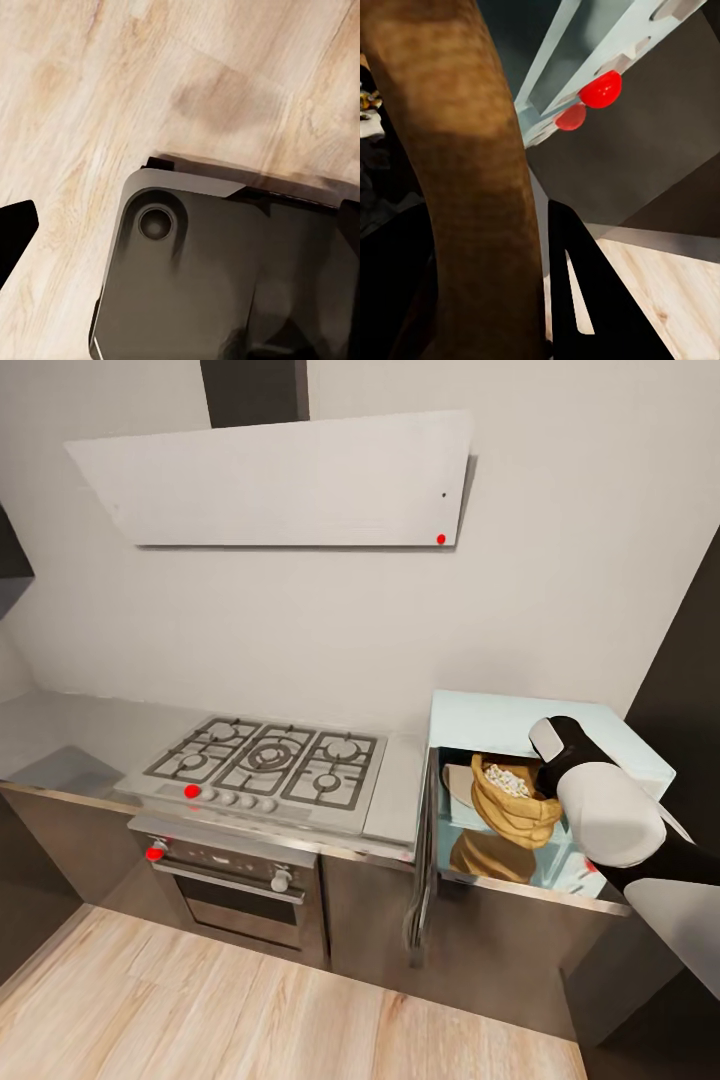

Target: In the kitchen, take the popcorn bag from the countertop, put it into the microwave, and heat it until the popcorn is cooked so the cooked popcorn ends up inside the bag.

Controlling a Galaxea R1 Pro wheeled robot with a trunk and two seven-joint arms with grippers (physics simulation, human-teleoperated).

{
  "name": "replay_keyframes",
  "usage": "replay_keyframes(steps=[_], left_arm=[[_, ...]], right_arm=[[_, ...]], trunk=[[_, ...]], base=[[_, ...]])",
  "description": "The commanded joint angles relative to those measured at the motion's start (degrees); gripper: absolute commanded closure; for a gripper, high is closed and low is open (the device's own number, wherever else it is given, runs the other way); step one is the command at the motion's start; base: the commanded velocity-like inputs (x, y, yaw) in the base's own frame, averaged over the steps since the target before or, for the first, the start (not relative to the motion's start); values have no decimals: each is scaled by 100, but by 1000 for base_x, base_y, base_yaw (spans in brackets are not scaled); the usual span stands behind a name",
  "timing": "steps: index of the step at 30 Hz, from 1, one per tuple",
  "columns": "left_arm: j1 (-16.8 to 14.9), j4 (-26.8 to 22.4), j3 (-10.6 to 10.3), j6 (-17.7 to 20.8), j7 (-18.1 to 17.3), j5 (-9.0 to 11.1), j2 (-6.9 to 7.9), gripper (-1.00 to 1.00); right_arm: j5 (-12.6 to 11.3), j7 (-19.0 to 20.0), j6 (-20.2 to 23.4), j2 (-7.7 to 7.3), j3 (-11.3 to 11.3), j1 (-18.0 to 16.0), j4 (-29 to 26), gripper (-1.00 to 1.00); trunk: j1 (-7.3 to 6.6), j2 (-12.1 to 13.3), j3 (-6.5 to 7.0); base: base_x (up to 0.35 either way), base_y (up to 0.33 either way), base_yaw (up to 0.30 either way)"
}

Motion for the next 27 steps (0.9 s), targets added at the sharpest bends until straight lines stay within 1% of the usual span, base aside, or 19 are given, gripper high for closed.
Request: replay_keyframes(steps=[1,7,21,24,27], left_arm=[[-5,3,8,-18,5,11,-1,-100],[-5,3,9,-19,5,11,-1,-100],[-5,3,10,-18,5,10,-1,-100],[-5,3,11,-18,5,12,-1,-100],[-5,3,8,-19,5,8,-1,-100]], right_arm=[[93,16,30,5,-17,20,-5,100],[93,16,30,5,-19,20,-4,100],[93,16,30,5,-17,20,-9,100],[93,16,30,5,-17,20,-6,100],[93,14,30,5,-17,20,-9,100]], trunk=[[7,-4,-15],[7,-4,-15],[7,-4,-15],[7,-4,-15],[7,-4,-15]], base=[[0,0,0],[125,0,0],[9,0,0],[213,0,0],[65,0,0]])
